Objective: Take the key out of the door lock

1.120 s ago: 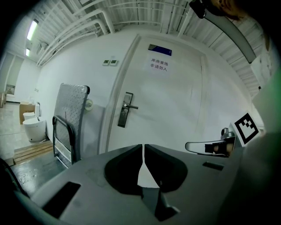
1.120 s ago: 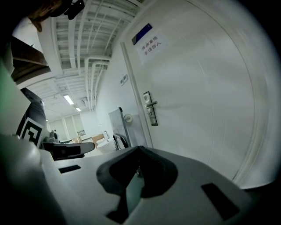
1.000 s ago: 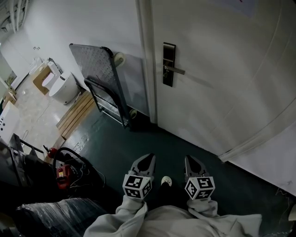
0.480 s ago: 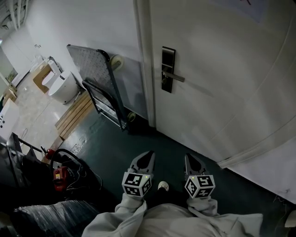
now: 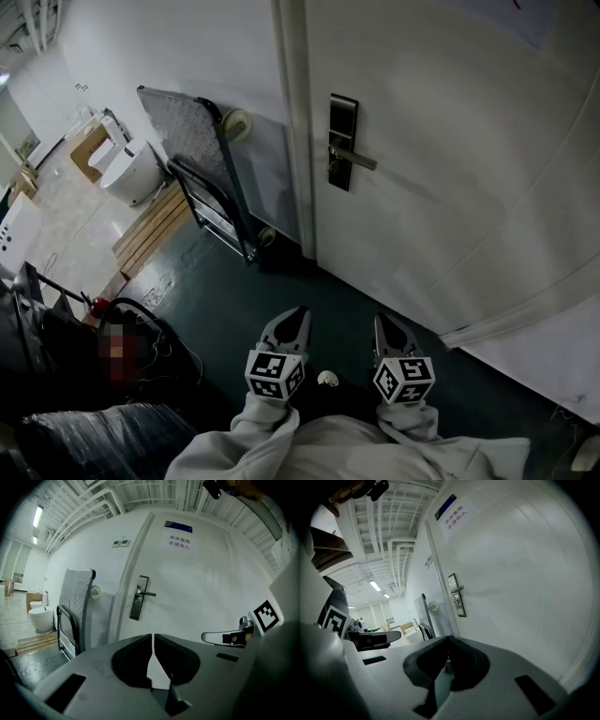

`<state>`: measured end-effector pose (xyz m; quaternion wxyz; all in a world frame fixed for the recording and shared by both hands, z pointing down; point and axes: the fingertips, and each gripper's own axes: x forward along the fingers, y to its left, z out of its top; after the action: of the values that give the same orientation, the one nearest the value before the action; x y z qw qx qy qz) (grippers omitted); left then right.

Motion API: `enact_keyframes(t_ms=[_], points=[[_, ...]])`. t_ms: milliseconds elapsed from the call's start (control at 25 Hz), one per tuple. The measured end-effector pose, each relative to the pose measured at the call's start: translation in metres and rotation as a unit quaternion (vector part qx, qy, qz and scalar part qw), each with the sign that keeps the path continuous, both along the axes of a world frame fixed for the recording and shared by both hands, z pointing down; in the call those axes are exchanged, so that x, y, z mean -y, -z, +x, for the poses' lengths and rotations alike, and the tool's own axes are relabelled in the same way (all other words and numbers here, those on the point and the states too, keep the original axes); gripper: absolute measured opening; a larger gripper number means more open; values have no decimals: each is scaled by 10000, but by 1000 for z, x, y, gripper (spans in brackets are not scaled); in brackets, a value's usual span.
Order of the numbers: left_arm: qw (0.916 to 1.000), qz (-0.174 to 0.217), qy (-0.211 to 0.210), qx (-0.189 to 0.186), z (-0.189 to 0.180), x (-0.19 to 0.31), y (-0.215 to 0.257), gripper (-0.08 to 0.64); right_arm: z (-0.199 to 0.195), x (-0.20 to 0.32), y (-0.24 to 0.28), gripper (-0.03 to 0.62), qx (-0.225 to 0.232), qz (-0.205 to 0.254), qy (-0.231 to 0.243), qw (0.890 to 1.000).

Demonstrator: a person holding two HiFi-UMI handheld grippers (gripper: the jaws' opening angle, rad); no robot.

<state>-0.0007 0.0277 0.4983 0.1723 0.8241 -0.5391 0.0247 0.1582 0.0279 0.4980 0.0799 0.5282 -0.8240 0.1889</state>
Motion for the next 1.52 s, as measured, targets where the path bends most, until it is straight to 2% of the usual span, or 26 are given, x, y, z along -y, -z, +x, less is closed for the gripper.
enact_keyframes(t_ms=[480,760,1160,1520], points=[[9996,-259,126,-70,-4,-16,-18,26,-10,-13,-17,52,-12,-227,114,9997],[9997,-110,201,23,-9,-5,-12,26,-10,-3,-20,52,-16,-272,75,9996],[9999,-60,113,-25,-10,45,-12,26,-11,43,-20,52,-3,-220,-35,9998],[10000,15,-55,-61,-10,121,-4,26,-21,113,-11,52,-35,-118,-11,9999]])
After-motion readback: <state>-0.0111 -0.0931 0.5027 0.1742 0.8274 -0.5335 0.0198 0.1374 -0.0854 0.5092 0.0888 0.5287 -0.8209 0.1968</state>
